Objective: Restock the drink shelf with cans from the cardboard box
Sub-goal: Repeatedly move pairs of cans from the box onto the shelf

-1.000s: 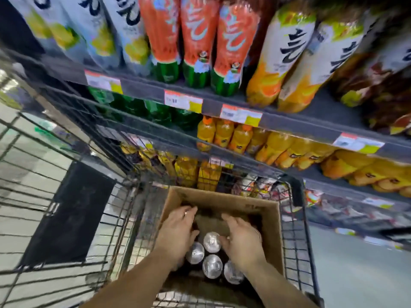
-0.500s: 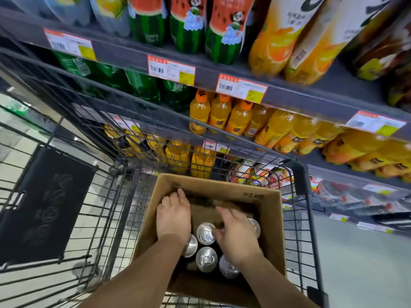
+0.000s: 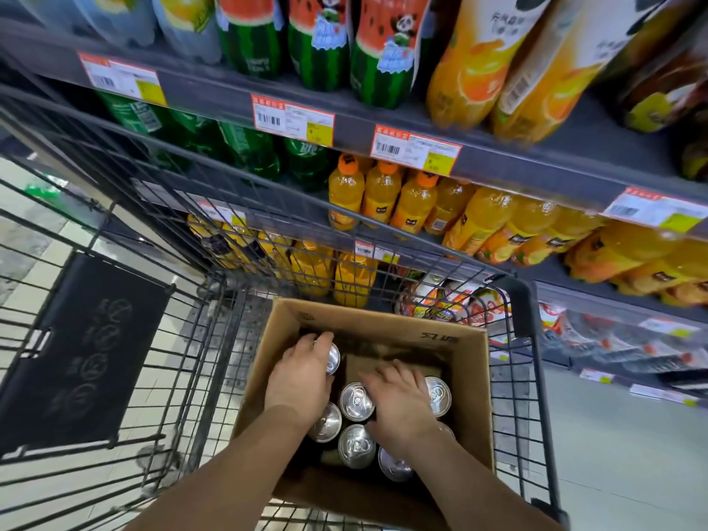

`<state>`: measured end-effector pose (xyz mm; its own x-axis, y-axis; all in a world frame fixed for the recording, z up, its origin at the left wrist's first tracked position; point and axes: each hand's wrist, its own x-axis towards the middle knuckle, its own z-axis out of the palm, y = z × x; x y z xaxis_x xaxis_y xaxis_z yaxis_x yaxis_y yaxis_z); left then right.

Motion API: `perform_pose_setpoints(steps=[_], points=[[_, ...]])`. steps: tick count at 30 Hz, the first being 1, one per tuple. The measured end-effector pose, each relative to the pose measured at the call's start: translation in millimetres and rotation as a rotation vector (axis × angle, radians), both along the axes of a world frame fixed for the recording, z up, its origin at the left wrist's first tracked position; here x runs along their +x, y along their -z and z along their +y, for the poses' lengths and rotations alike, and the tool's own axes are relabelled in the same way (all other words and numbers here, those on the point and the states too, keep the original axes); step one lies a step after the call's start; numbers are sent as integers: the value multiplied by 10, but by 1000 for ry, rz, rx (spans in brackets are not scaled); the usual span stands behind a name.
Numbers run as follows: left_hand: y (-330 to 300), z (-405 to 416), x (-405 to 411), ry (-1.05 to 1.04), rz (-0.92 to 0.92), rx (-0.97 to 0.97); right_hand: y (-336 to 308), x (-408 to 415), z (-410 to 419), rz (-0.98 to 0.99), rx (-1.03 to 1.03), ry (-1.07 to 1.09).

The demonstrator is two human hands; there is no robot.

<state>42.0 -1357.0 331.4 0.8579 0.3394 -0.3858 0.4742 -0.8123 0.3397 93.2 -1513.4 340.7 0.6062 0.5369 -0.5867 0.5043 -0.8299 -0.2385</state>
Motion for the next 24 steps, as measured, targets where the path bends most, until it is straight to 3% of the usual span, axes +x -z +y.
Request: perform_pose_setpoints(steps=[11, 18, 24], points=[[-153, 161, -57, -114, -82, -126, 27, 120, 129, 142, -61, -185], [-188, 181, -132, -146, -111, -128, 144, 85, 120, 103, 12, -135], [-437, 170, -111, -154, -122, -150, -131, 36, 70, 45, 134, -21]])
